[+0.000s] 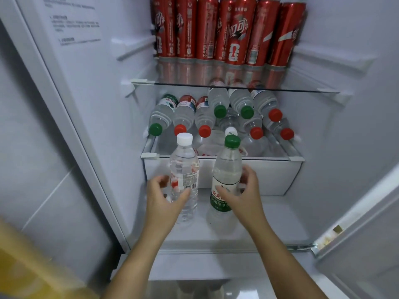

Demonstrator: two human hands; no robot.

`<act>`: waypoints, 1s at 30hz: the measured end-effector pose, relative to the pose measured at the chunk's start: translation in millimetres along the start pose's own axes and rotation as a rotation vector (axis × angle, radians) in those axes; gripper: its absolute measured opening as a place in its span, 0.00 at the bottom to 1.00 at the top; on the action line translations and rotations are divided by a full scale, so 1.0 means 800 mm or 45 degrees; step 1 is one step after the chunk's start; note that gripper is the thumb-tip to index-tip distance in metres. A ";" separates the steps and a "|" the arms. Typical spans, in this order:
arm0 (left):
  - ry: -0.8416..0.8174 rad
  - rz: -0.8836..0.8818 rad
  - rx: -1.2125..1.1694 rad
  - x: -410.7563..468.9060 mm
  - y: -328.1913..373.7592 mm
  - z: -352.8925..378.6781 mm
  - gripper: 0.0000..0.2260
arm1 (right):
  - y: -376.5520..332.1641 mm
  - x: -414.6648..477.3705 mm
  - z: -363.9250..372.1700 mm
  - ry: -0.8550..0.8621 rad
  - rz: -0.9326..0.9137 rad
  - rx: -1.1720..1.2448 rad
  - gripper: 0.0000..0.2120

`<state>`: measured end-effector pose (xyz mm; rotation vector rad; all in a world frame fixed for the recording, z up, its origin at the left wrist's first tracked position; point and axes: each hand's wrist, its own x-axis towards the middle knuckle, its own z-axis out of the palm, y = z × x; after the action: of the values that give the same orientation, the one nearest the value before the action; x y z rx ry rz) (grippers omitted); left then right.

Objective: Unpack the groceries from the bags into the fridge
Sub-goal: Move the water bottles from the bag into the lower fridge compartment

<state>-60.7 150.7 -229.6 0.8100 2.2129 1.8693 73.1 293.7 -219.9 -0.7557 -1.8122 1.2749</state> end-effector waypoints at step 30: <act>-0.006 0.044 0.236 0.094 0.109 -0.005 0.06 | -0.171 0.083 -0.050 -0.228 -0.019 -0.557 0.15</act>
<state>-98.6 190.6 -128.9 0.8860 2.4113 1.6930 68.5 323.5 -65.1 -0.8787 -2.2775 0.9685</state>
